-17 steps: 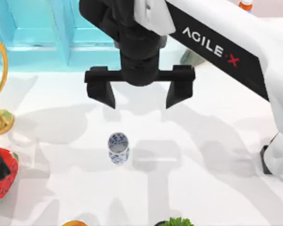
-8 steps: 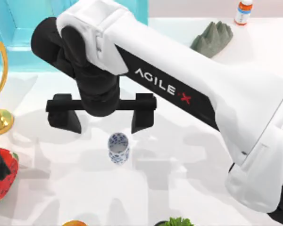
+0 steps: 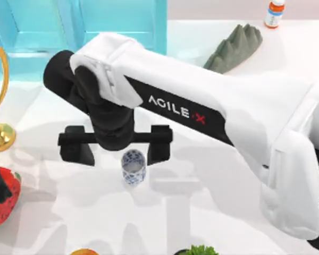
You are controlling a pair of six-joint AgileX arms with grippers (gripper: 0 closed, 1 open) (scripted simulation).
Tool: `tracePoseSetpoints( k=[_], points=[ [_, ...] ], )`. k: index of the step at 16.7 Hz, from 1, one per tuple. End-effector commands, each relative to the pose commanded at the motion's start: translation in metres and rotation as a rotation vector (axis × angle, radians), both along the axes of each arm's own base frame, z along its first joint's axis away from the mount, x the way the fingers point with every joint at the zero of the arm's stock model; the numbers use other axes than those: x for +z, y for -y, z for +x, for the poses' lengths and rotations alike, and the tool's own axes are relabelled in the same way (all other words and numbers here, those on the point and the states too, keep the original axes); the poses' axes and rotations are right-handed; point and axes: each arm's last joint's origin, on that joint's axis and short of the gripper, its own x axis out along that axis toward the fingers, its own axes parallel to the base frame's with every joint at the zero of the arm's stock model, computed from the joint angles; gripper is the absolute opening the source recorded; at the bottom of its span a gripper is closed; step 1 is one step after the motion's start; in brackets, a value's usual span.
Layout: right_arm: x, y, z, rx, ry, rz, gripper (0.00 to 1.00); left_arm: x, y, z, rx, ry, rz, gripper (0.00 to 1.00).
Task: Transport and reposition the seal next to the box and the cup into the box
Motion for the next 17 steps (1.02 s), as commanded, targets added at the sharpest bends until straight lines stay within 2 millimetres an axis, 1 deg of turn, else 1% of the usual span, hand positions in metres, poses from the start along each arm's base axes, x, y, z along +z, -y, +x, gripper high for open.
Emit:
tracePoseSetpoints(
  k=[2, 3, 4, 8, 17],
  points=[
    [-0.017, 0.001, 0.000, 0.000, 0.002, 0.003, 1.00, 0.000, 0.000, 0.000, 0.000, 0.000, 0.000, 1.00],
    [-0.022, 0.001, 0.000, 0.000, 0.003, 0.004, 1.00, 0.000, 0.000, 0.000, 0.000, 0.000, 0.000, 1.00],
    [-0.024, 0.002, 0.000, 0.000, 0.004, 0.005, 1.00, 0.000, 0.000, 0.000, 0.000, 0.000, 0.000, 1.00],
    [-0.025, 0.002, 0.000, 0.000, 0.004, 0.005, 1.00, 0.000, 0.000, 0.000, 0.000, 0.000, 0.000, 1.00],
    [-0.025, 0.002, 0.000, 0.000, 0.004, 0.005, 0.32, 0.000, 0.000, 0.000, 0.000, 0.000, 0.000, 1.00]
  ],
)
